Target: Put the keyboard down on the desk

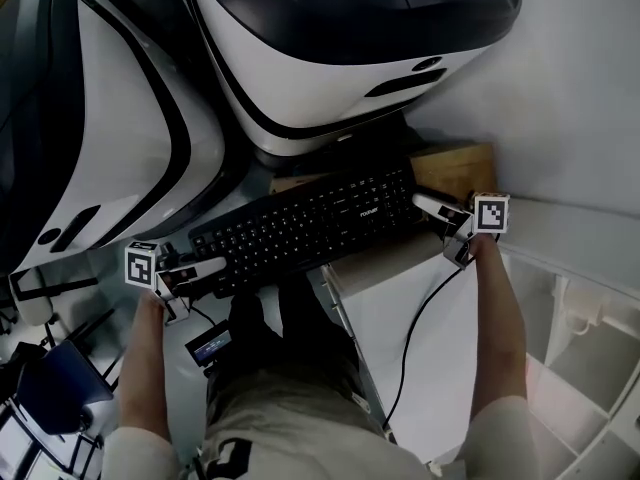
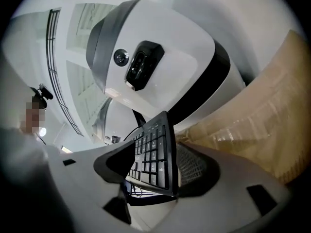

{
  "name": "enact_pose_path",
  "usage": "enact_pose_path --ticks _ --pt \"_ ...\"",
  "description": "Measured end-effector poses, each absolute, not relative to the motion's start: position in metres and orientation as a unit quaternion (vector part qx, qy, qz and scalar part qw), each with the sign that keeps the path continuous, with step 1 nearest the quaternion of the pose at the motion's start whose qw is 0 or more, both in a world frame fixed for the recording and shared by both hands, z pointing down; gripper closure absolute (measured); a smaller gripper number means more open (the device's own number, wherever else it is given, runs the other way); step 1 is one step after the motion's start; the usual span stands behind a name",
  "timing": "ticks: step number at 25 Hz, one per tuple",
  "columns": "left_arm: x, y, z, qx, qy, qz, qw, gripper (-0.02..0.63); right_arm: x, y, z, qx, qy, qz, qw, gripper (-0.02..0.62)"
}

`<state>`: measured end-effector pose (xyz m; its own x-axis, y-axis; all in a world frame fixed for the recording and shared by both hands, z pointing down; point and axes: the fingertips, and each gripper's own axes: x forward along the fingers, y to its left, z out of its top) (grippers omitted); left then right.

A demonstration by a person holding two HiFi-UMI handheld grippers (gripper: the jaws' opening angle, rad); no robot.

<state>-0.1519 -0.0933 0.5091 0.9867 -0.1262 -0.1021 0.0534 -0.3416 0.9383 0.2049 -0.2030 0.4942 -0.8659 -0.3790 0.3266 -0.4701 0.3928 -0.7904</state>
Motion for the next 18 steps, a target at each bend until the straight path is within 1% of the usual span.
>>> enact_pose_path --ticks 2,5,7,8,11,12,14,15,18 --pt "-0.159 -0.086 0.496 0.816 -0.017 -0.087 0.572 0.506 0.198 -0.200 0.480 0.246 -0.838 0.485 0.045 0.319" --pt "-0.148 -0.095 0.518 0.819 -0.015 -0.082 0.568 0.502 0.197 -0.212 0.513 0.205 -0.844 0.494 0.043 0.311" --pt "-0.141 -0.104 0.534 0.818 -0.002 -0.080 0.570 0.502 0.192 -0.221 0.548 0.173 -0.840 0.512 0.053 0.285" --pt "-0.139 -0.107 0.538 0.818 0.005 -0.082 0.569 0.502 0.191 -0.224 0.560 0.162 -0.835 0.523 0.053 0.244" --pt "-0.139 -0.108 0.540 0.820 0.007 -0.085 0.566 0.502 0.185 -0.218 0.559 0.123 -0.832 0.540 0.030 0.239" --pt "-0.139 -0.108 0.540 0.821 0.006 -0.084 0.565 0.500 0.179 -0.213 0.552 0.100 -0.834 0.542 0.027 0.253" --pt "-0.139 -0.108 0.540 0.822 0.006 -0.080 0.563 0.500 0.168 -0.205 0.543 0.066 -0.838 0.541 0.030 0.390" --pt "-0.139 -0.108 0.540 0.822 0.005 -0.080 0.563 0.502 0.166 -0.205 0.542 0.063 -0.840 0.538 0.031 0.405" --pt "-0.140 -0.107 0.542 0.823 0.006 -0.082 0.562 0.502 0.167 -0.207 0.541 0.058 -0.842 0.536 0.018 0.419"
